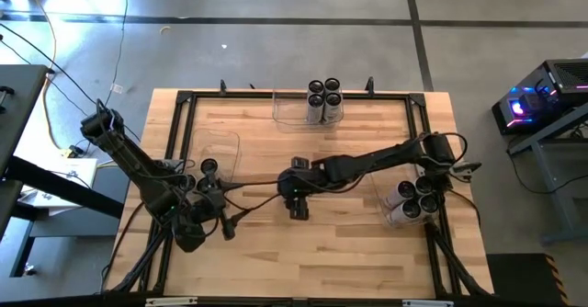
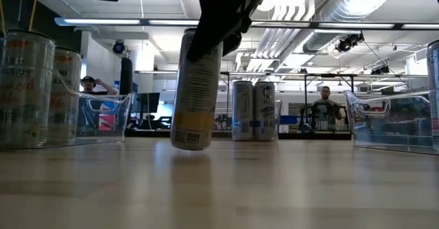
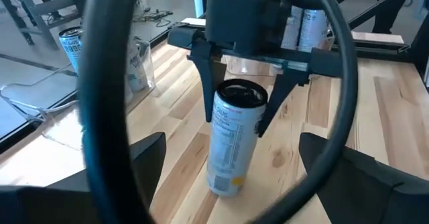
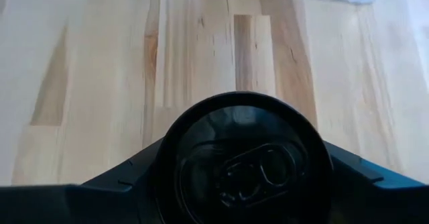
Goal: Sort soda cans
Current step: Put the white-yellow soda can into the middle left transparent bin
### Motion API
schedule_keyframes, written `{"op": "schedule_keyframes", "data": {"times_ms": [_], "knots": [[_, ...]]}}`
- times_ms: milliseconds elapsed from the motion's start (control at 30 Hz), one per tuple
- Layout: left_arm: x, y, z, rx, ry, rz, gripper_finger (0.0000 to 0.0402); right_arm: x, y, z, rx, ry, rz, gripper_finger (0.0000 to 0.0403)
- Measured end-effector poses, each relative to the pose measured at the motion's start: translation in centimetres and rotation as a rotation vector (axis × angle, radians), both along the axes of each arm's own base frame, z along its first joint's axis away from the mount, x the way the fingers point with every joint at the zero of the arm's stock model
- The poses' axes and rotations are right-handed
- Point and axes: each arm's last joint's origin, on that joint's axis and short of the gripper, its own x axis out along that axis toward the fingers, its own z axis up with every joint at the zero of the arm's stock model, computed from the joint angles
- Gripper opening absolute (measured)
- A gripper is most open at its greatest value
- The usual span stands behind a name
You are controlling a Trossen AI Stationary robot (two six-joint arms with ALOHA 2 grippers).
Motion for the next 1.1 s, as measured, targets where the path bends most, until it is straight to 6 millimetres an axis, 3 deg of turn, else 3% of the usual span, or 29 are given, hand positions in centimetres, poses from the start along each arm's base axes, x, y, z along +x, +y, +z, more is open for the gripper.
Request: {"op": "schedule_keyframes", "data": {"times_ms": [467,1100], "knots": [[0.0,0.0,0.0,-0.007,-0.006,-0.001,0.0337,0.7,0.4,-1.2,0.055,0.013,0.071,0.0272],[0.0,-0.1,0.0,-0.012,0.002,-0.011,0.0337,1.1,0.2,-1.3,0.116,-0.015,0.112,0.0287]]}}
